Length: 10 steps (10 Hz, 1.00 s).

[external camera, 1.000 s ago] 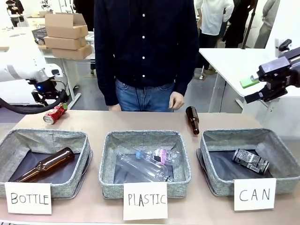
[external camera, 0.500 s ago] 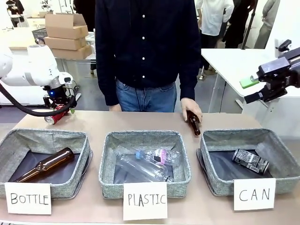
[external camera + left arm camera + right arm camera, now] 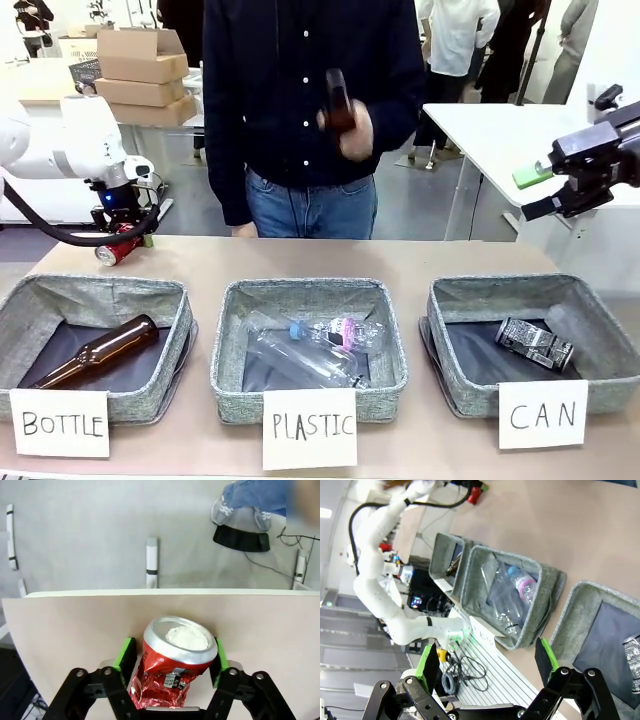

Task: Sort the can waste into the basket.
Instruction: Pick up the can waste from the table and place it in the right Fabric basket.

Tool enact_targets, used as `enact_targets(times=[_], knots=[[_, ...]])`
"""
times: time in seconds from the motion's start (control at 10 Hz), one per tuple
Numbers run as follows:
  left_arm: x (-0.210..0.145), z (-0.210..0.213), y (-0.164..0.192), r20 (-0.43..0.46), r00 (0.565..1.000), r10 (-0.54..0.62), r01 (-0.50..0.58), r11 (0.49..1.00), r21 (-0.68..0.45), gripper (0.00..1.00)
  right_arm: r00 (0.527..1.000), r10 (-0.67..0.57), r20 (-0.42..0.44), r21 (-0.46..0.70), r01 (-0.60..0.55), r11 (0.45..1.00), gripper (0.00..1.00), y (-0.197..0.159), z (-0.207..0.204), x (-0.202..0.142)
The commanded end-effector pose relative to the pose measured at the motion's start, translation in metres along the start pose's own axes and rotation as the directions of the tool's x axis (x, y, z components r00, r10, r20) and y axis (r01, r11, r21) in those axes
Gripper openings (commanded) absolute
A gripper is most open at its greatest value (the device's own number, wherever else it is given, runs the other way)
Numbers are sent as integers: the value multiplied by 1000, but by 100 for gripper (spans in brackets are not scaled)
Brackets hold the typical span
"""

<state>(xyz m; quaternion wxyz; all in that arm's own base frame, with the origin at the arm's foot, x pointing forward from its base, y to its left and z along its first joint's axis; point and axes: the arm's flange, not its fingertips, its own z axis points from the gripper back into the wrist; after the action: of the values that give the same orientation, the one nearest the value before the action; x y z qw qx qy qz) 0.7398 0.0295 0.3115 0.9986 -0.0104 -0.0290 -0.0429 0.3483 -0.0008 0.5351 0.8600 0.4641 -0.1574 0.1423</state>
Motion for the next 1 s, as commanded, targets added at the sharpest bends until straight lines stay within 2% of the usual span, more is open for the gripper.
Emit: enact_targets(times=[0.0, 0.2, 0.3, 0.4, 0.6, 0.7, 0.8, 0.9], knots=[[2, 3, 0, -37, 999, -17, 18, 1000, 13, 0, 1000, 31, -3, -1, -31, 1000, 100, -2, 2, 1], [-4, 12, -3, -50, 999, -5, 5, 1000, -2, 0, 1000, 31, -3, -1, -31, 1000, 100, -2, 2, 1], [-5, 15, -3, -43, 999, 4, -4, 1000, 3, 4, 1000, 31, -3, -1, -31, 1000, 100, -2, 2, 1], [-6, 16, -2, -34, 999, 11, -12, 1000, -8, 0, 1000, 31, -3, -1, -31, 1000, 100, -2, 2, 1], [-19, 39, 0, -56, 998, 43, -46, 997, -67, 0, 1000, 31, -3, -1, -31, 1000, 100, -2, 2, 1], [-45, 75, -2, -106, 993, -46, 28, 986, -167, 0, 1000, 31, -3, -1, -31, 1000, 100, -2, 2, 1], [-85, 120, -4, -90, 993, -71, 48, 971, -236, 0, 1000, 31, -3, -1, -31, 1000, 100, -2, 2, 1], [-138, 170, -7, 46, 993, -110, 118, 945, -306, 0, 1000, 31, -3, -1, -31, 1000, 100, -2, 2, 1]])
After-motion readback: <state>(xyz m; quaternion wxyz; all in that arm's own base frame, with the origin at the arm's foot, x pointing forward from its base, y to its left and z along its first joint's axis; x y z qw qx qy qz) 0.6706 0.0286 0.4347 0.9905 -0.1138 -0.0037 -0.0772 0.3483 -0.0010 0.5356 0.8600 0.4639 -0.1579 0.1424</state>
